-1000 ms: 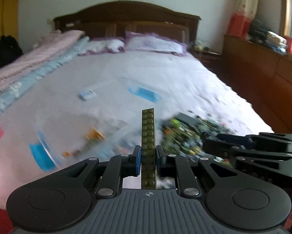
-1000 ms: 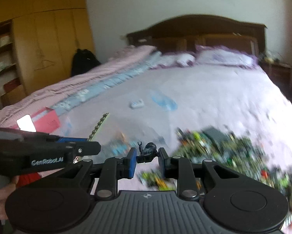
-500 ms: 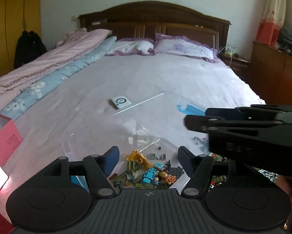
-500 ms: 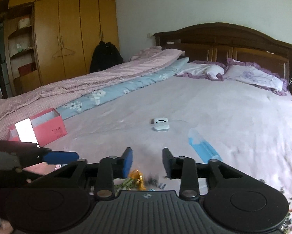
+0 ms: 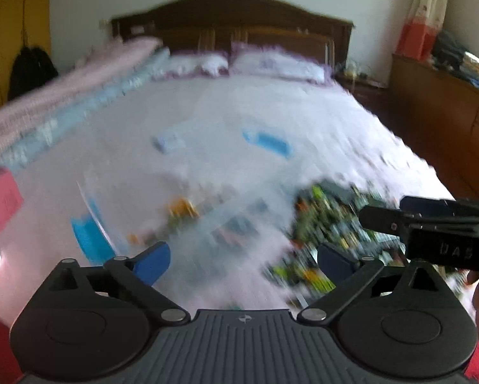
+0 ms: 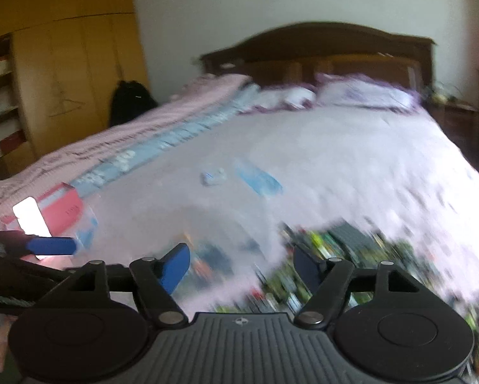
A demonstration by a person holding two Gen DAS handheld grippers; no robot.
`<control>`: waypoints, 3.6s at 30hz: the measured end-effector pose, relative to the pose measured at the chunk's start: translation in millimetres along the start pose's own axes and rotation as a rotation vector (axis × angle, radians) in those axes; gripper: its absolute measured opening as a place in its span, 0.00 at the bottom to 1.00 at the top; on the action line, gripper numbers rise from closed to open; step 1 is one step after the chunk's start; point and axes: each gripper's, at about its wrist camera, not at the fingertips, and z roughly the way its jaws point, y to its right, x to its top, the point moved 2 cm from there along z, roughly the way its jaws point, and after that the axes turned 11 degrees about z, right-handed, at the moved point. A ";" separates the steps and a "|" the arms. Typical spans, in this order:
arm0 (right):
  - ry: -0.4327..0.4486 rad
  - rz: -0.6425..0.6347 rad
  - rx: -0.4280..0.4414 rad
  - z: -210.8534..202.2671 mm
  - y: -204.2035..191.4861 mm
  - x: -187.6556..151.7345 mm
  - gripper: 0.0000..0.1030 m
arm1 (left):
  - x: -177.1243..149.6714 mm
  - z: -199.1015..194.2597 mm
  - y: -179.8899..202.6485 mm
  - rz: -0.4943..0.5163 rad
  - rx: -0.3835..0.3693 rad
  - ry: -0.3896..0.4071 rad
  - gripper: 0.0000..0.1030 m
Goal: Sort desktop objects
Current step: 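Lift both held bricks over the clear bin and open both grippers, then move both open grippers back over the brick pile, then close the left gripper on a small grey brick while the right gripper grasps an orange brick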
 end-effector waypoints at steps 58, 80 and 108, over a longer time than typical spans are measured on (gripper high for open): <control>-0.131 0.122 -0.172 -6.3 71.2 -122.7 0.17 | -93.6 78.0 78.1 0.205 -0.150 -0.218 0.42; -0.127 0.123 -0.163 -5.5 70.9 -125.1 0.14 | -96.1 67.3 85.3 0.192 -0.245 -0.188 0.09; -0.086 0.069 -0.113 -32.1 46.5 -107.0 0.14 | -73.5 39.5 64.4 0.136 -0.195 -0.100 0.09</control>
